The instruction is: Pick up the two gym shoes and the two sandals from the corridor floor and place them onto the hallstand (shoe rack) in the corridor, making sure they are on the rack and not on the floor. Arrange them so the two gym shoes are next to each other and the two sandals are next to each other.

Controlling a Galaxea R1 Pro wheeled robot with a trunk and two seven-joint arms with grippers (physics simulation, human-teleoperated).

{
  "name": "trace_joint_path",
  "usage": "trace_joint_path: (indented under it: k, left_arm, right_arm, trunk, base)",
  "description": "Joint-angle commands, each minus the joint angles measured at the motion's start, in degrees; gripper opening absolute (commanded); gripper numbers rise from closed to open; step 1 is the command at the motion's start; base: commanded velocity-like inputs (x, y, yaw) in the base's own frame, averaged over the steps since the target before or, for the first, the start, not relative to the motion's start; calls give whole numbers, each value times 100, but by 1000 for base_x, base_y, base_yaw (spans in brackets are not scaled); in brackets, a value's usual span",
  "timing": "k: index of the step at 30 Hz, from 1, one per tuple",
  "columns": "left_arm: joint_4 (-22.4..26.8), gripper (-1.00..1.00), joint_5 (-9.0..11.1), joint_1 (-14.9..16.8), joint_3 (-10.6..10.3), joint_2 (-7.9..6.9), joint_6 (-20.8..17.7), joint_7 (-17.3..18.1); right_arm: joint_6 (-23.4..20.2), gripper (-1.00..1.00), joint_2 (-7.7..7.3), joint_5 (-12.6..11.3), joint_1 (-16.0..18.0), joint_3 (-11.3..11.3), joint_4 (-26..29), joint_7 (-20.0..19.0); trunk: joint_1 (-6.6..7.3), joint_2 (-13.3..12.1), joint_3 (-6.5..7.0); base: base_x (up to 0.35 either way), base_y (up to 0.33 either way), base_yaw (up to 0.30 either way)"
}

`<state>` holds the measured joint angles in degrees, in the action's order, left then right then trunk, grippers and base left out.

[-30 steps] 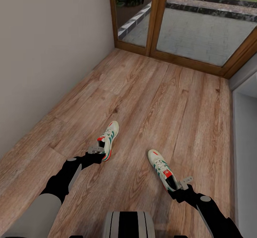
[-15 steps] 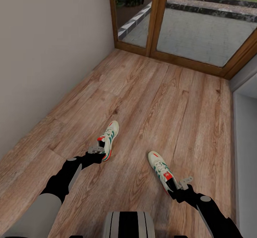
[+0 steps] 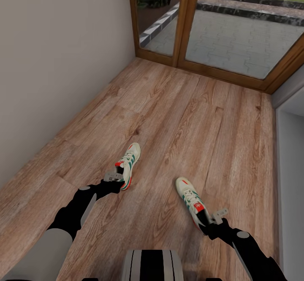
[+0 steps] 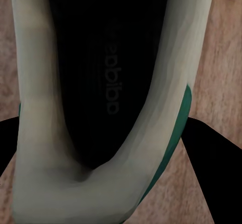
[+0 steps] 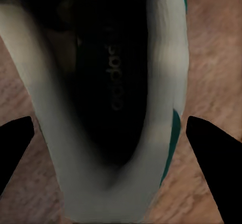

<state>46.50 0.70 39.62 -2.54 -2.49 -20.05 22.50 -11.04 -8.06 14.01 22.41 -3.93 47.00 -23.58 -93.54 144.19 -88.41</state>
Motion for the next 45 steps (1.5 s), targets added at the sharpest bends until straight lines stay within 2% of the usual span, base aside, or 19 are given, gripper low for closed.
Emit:
trace_joint_path:
  k: [1,45]
  left_arm:
    - [8,-100,9,1,-10,-4,-34,9]
    - [17,-100,9,29,-1,5,-40,9]
  right_arm:
    - [-27,-100,4,39,0,-19,11,-46]
    - [-30,-100,-3,37,0,-20,19,-50]
  trunk:
    - [1,1,-4]
    - [1,1,-4]
  base:
    - [0,0,0]
    - [0,0,0]
